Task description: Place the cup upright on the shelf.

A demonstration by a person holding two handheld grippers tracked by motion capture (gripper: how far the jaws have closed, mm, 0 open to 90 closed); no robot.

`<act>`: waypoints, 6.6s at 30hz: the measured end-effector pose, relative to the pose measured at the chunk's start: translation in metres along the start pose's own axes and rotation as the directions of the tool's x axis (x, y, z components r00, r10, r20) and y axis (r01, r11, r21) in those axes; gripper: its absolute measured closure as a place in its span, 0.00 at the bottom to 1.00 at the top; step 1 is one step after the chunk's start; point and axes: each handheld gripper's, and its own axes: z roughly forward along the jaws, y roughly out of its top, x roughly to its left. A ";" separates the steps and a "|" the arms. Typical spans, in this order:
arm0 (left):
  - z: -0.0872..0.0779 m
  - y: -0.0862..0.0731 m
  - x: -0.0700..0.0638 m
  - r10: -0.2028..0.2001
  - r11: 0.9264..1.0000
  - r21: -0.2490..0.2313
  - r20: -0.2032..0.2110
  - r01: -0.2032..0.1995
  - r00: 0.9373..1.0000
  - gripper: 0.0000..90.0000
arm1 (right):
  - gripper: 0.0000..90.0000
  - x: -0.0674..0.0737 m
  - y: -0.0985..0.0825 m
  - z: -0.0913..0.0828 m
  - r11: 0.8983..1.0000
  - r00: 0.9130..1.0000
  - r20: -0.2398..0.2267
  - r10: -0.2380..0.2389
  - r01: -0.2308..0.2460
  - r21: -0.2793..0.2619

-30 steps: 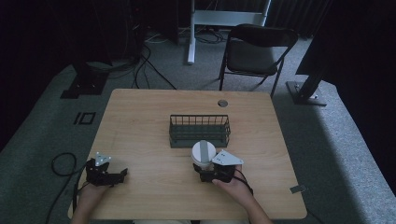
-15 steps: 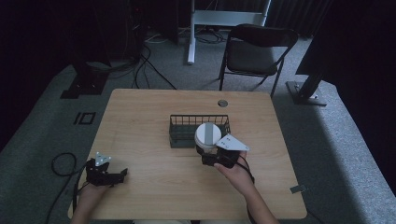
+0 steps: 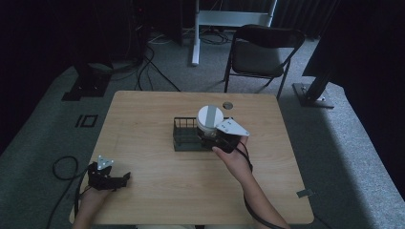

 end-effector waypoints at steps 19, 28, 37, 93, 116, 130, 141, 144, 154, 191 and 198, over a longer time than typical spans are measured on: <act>0.000 0.000 0.000 -0.002 1.000 -0.001 0.001 0.002 1.000 0.01 | 0.21 -0.003 -0.005 0.059 0.993 0.991 0.130 0.043 -0.057 0.103; 0.000 0.000 0.000 -0.001 1.000 0.001 0.001 0.001 1.000 0.01 | 0.21 -0.007 -0.014 0.071 0.980 0.984 0.160 0.076 -0.103 0.168; 0.000 0.000 0.000 -0.001 1.000 0.001 0.001 0.001 1.000 0.01 | 0.21 -0.007 -0.021 0.077 0.971 0.980 0.179 0.081 -0.118 0.209; 0.000 0.000 0.000 -0.001 1.000 0.001 0.001 0.001 1.000 0.01 | 0.11 0.000 -0.039 0.067 0.975 0.978 0.164 0.130 -0.156 0.159; 0.000 0.000 0.000 -0.001 1.000 0.001 0.000 0.001 1.000 0.01 | 0.11 0.003 -0.041 0.044 0.983 0.983 0.132 0.125 -0.140 0.118; 0.000 0.000 0.000 -0.001 1.000 0.001 0.001 0.001 1.000 0.01 | 0.11 0.002 -0.042 0.020 0.989 0.988 0.111 0.103 -0.114 0.096; 0.000 0.000 0.000 -0.001 1.000 0.001 0.001 0.001 1.000 0.01 | 0.11 -0.005 -0.056 -0.003 0.988 0.989 0.106 0.102 -0.113 0.105; 0.000 0.000 0.000 -0.002 1.000 0.000 0.001 0.002 1.000 0.01 | 0.11 -0.008 -0.061 -0.008 0.988 0.989 0.107 0.103 -0.114 0.107; 0.000 0.000 0.000 -0.001 1.000 0.000 0.001 0.001 1.000 0.01 | 0.11 -0.023 -0.083 -0.026 0.984 0.986 0.136 0.099 -0.118 0.132; 0.000 0.000 0.000 0.001 1.000 0.002 0.001 -0.001 1.000 0.01 | 0.11 -0.068 -0.137 -0.058 0.933 0.976 0.185 0.117 -0.172 0.317; 0.000 0.000 0.000 0.000 1.000 0.000 0.001 0.000 1.000 0.01 | 0.11 -0.078 -0.141 -0.065 0.924 0.971 0.211 0.116 -0.183 0.335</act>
